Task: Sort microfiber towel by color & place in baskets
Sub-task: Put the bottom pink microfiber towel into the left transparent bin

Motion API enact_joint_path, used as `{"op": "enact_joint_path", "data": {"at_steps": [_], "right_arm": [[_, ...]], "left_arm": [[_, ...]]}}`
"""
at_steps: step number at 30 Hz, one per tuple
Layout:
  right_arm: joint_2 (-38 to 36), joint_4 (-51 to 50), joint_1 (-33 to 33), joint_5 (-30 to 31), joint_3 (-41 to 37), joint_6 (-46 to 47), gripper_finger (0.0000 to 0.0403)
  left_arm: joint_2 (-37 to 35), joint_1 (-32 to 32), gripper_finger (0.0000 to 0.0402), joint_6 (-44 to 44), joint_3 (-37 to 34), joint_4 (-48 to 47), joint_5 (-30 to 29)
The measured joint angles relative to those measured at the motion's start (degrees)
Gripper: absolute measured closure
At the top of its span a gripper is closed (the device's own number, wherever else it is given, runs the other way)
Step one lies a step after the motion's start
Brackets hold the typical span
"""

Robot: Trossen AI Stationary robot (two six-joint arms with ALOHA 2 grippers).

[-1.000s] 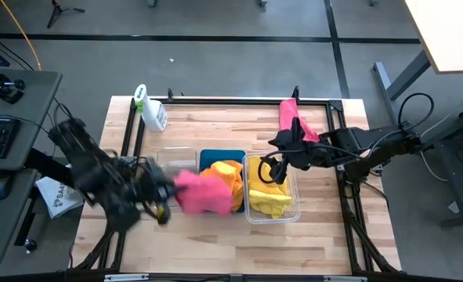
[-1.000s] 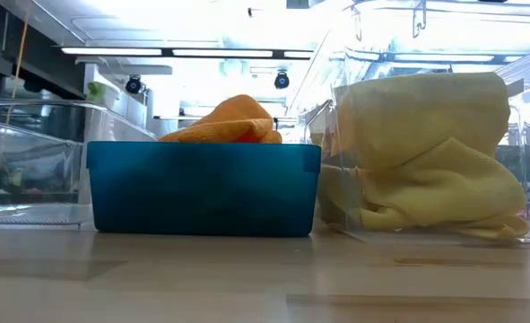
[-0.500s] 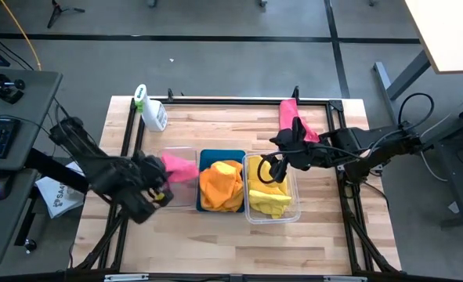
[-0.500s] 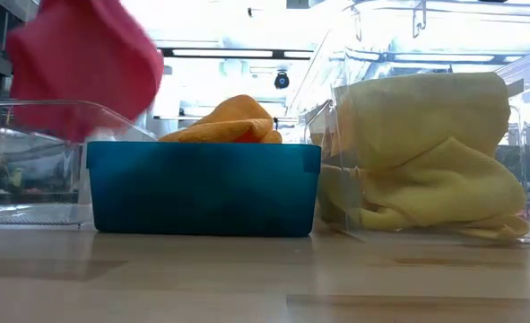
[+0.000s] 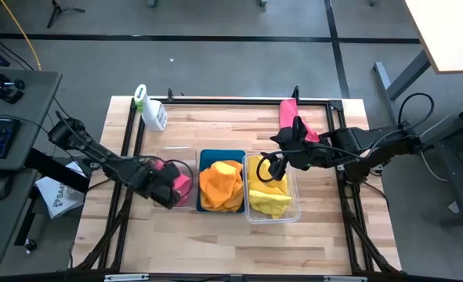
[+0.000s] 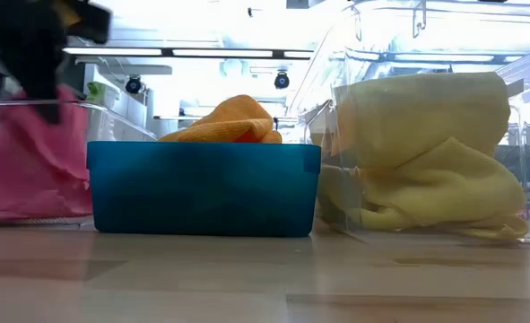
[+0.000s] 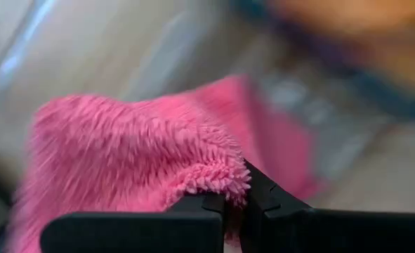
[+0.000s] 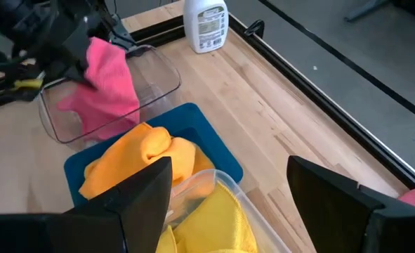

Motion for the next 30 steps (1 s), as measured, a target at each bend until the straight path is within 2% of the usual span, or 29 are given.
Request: {"op": "enact_joint_path", "data": {"at_steps": [3, 5, 10, 13, 15, 21, 25, 30], "right_arm": [[0.0, 0.0, 0.0, 0.0, 0.0, 0.4, 0.0128], [0.0, 0.0, 0.0, 0.0, 0.0, 1.1, 0.0128], [0.0, -0.2, 0.0, 0.0, 0.0, 1.6, 0.0128], [0.0, -0.2, 0.0, 0.0, 0.0, 2.6, 0.0128], [0.0, -0.2, 0.0, 0.0, 0.0, 2.6, 0.0128], [0.0, -0.2, 0.0, 1.0, 0.0, 2.8, 0.0128], [0.0, -0.2, 0.0, 1.8, 0.0, 4.0, 0.0128], [0.8, -0.2, 0.0, 2.2, 0.0, 4.1, 0.0128]], "left_arm": [[0.0, 2.6, 0.0401, 12.1, 0.7, 11.5, -0.3], [0.4, 4.4, 0.0401, 19.8, 1.5, 15.4, -0.4], [0.5, 7.1, 0.0401, 32.8, 2.7, 10.5, 0.8], [0.4, 7.1, 0.0401, 35.0, 2.7, 2.8, 1.0], [0.3, 7.0, 0.0401, 36.2, 1.8, 1.5, 1.1], [0.4, 7.4, 0.0392, 44.2, -3.4, 7.7, 4.9], [0.4, 8.3, 0.0374, 43.1, -6.4, 9.5, 8.2], [0.4, 8.5, 0.0336, 42.7, -6.6, 9.7, 11.3]]}}
